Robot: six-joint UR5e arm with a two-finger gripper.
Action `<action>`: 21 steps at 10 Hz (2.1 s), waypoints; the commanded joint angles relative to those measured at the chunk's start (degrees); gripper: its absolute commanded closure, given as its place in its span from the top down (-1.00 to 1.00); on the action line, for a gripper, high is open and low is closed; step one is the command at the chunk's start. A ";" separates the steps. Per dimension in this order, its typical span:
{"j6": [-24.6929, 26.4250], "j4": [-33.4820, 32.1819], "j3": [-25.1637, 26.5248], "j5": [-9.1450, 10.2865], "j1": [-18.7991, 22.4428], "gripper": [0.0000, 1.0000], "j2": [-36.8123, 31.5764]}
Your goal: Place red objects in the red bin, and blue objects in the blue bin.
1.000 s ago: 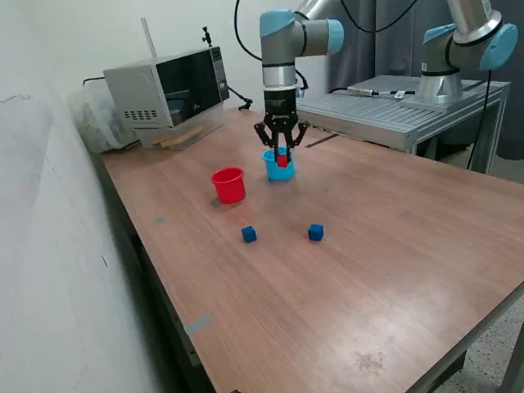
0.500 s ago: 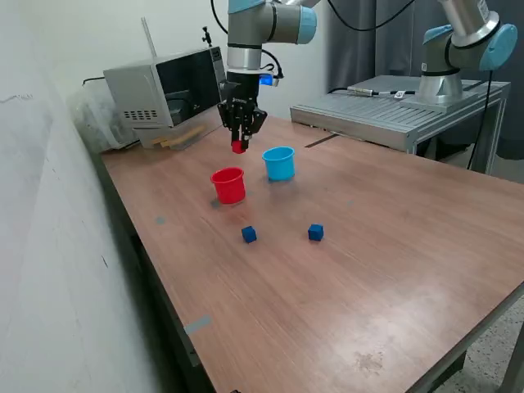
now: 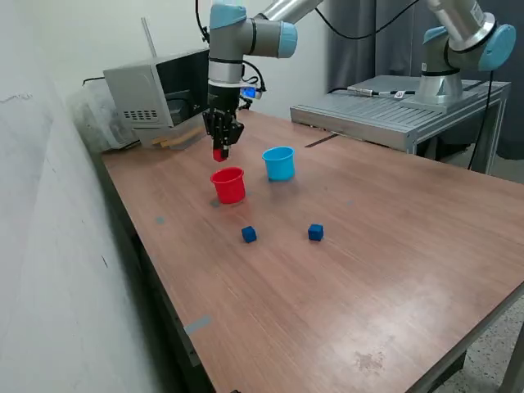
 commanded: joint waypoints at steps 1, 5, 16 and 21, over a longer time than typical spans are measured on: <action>0.61 0.02 -0.30 -0.63 -4.46 -1.00 1.05; 0.35 -0.07 2.24 -0.63 -4.39 -1.00 0.79; 0.08 -0.07 3.22 -0.72 -2.89 1.00 1.40; 0.26 0.02 3.39 -0.90 -2.63 1.00 1.22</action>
